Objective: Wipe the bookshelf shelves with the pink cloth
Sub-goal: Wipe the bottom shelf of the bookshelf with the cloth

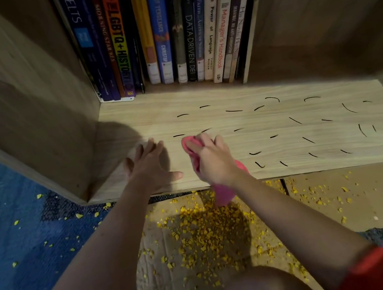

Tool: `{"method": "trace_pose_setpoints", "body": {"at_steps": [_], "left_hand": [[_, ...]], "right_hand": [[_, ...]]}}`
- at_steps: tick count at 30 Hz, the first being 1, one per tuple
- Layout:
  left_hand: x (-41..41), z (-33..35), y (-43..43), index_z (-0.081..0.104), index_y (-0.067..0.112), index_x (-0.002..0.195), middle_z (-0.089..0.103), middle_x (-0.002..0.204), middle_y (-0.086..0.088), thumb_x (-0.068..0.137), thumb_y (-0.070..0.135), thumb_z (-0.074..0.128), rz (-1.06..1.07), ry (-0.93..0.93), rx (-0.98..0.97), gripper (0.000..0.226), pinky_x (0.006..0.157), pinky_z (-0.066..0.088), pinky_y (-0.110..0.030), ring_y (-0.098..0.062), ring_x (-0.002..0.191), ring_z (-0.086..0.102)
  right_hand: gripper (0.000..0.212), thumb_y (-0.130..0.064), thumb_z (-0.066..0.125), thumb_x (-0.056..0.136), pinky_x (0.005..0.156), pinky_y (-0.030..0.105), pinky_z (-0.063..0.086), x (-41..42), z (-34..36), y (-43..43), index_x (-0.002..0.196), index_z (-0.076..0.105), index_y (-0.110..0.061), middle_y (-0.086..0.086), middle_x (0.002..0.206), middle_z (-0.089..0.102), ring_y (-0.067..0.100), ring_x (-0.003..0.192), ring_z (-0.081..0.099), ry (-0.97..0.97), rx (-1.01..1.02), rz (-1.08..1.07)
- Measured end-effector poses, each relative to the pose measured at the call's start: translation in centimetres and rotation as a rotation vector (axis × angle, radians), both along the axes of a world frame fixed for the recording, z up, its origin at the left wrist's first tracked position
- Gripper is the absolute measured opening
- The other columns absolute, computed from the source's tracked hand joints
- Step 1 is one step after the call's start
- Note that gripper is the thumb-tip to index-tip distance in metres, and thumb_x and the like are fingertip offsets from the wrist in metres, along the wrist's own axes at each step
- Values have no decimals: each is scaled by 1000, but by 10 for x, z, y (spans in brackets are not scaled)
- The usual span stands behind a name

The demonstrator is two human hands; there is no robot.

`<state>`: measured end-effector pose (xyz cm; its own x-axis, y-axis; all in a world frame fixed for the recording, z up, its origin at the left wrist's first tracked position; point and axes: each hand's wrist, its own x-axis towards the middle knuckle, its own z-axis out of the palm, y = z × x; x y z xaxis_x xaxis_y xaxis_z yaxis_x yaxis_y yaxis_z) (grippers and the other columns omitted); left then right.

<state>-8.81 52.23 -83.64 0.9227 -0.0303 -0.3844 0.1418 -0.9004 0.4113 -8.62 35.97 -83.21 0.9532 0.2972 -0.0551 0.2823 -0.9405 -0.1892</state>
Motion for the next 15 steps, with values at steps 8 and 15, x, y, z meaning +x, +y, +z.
{"method": "trace_pose_setpoints", "body": {"at_steps": [8, 15], "left_hand": [[-2, -7, 1, -2, 26, 151, -14, 157, 7, 75, 51, 69, 12, -17, -23, 107, 114, -6, -51, -20, 144, -17], [-3, -9, 2, -5, 25, 151, -15, 157, 8, 76, 48, 69, 30, -22, -70, 108, 112, -12, -48, -17, 143, -20]], "right_hand": [[42, -26, 42, 95, 92, 40, 34, 19, -1, 23, 136, 40, -24, 3, 136, 35, 32, 109, 35, -1, -49, 93], [41, -27, 41, 96, 94, 41, 32, 24, 6, 38, 137, 40, -21, 4, 136, 33, 33, 113, 34, 42, -16, -28]]}}
